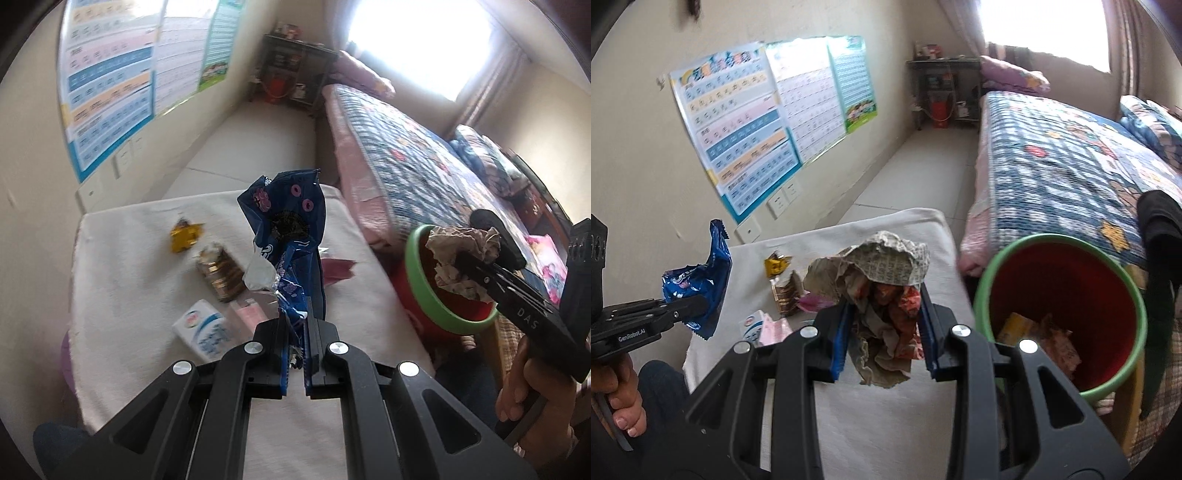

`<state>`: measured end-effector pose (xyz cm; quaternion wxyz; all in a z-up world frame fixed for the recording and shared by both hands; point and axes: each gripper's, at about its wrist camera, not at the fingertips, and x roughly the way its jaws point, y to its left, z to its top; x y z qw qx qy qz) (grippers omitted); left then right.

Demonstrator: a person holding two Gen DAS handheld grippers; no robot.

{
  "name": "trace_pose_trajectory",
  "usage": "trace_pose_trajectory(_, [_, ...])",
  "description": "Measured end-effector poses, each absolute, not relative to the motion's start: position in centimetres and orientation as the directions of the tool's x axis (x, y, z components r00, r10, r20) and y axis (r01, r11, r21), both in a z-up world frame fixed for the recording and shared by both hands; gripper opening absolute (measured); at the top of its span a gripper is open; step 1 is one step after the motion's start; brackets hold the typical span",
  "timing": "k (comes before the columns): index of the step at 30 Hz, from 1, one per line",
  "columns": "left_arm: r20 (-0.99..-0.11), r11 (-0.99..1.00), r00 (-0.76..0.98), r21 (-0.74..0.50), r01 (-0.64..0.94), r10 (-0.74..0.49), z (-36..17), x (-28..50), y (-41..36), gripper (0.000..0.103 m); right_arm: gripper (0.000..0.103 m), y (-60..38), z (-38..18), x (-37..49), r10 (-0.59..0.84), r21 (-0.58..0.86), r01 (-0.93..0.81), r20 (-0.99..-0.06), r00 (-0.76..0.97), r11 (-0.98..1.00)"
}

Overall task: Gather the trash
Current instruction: 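Carry the blue wrapper and crumpled paper over the red bucket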

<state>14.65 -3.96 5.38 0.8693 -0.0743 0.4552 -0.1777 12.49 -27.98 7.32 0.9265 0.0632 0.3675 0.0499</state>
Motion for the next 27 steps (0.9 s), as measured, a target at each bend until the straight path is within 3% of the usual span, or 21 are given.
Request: trace_pose_trajectory(27, [-0.747, 0.788, 0.38, -0.303, 0.536, -0.546, 8.4, 16.9, -24.6, 0.003, 0.032, -45.7, 7.3, 8.5, -0.073, 0.185, 0.254, -0.658, 0.749, 0.949])
